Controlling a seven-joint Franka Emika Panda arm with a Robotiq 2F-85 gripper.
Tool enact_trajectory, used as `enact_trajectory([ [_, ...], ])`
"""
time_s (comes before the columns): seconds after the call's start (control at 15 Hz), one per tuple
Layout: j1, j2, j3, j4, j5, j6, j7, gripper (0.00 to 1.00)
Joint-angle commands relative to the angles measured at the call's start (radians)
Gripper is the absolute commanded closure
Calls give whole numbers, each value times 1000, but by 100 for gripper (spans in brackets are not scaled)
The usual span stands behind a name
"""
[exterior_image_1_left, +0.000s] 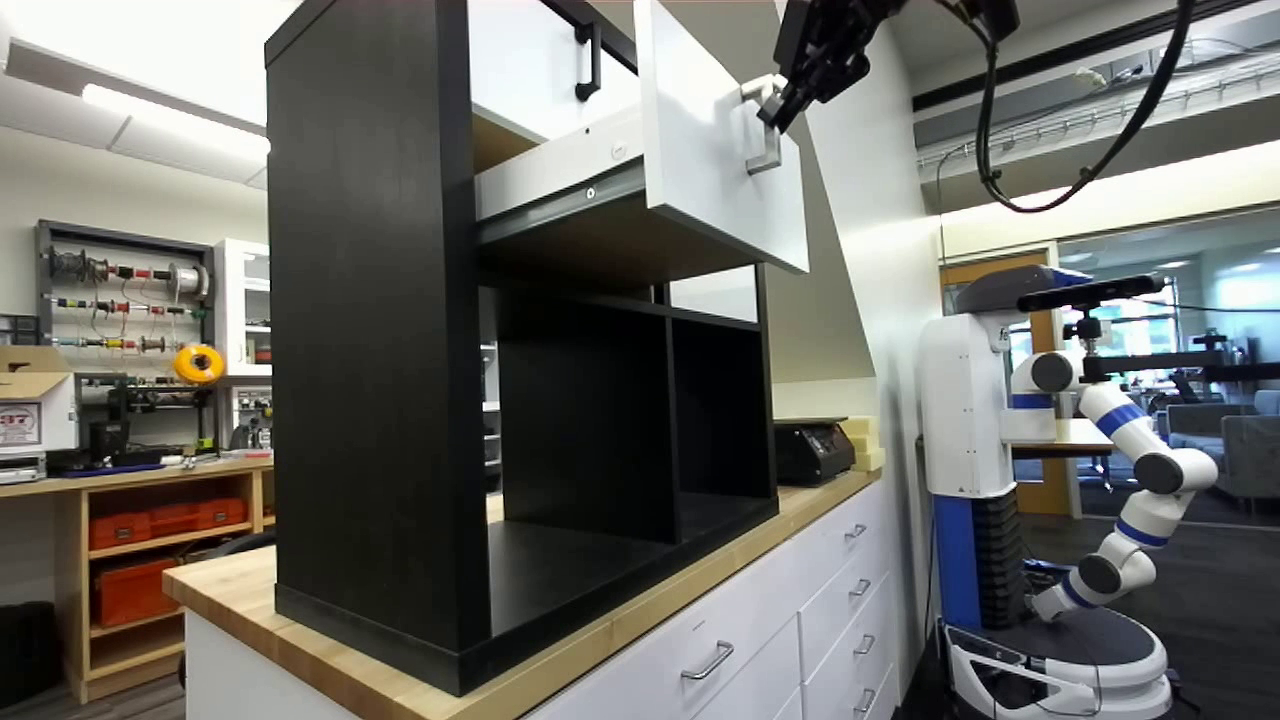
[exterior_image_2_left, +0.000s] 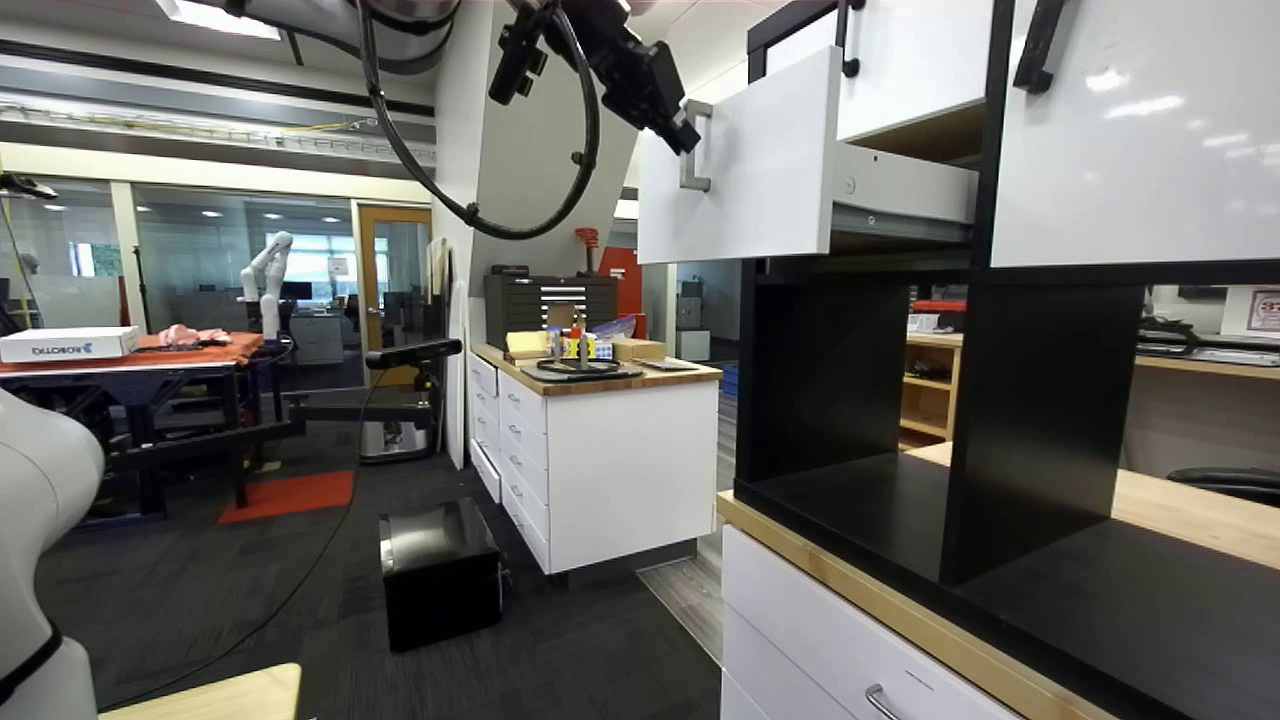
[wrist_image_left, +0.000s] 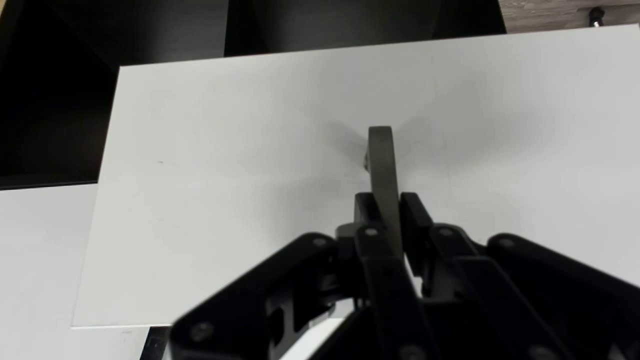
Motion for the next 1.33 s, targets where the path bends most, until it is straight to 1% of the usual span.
enact_trajectory([
  [0.0,-35,-68,9,-31,33,-14,8,96],
  [0.47,-40,-86,11,-47,46,-18,9,96],
  [0.53,-37,-85,9,-45,50,-23,4,60],
  [0.6,-43,-84,13,-43,47,-22,10,60],
  [0.8,-57,-103,14,-38,50,-24,14,42],
  [1.13,-77,-125,15,-33,53,-33,16,9],
  [1.2,-79,-126,17,-31,54,-37,17,3],
  [1.27,-77,-126,16,-29,58,-43,15,1],
])
